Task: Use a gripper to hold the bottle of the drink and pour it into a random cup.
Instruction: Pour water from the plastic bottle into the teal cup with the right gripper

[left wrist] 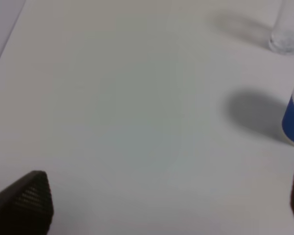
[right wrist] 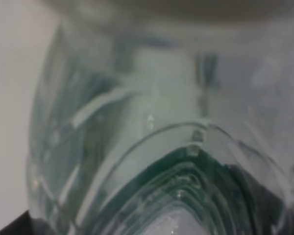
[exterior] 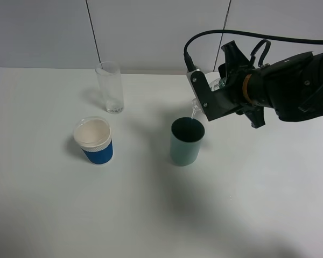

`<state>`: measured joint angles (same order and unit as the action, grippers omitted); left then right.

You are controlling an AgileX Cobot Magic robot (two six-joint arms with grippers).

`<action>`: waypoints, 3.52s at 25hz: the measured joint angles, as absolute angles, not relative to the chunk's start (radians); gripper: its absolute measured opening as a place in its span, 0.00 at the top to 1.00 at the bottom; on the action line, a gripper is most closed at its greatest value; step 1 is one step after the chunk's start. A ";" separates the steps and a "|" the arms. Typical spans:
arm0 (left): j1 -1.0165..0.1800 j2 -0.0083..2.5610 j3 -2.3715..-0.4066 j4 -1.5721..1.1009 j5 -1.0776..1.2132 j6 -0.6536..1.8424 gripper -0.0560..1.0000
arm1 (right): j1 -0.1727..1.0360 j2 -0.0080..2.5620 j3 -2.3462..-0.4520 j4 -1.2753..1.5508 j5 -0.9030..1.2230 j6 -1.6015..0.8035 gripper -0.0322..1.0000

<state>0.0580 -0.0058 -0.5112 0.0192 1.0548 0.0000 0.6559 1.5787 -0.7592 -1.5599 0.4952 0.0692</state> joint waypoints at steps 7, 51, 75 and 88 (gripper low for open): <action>0.058 -0.006 -0.511 0.019 1.055 0.000 0.02 | 0.659 1.579 -0.759 -1.560 0.495 0.058 0.43; 0.058 -0.006 -0.511 0.019 1.055 0.000 0.02 | 0.666 1.579 -0.759 -1.513 0.554 -0.054 0.43; 0.058 -0.006 -0.511 0.019 1.055 0.000 0.02 | 0.676 1.581 -0.801 -1.492 0.556 -0.144 0.43; 0.058 -0.006 -0.511 0.019 1.055 0.000 0.02 | 0.676 1.581 -0.801 -1.492 0.556 -0.149 0.43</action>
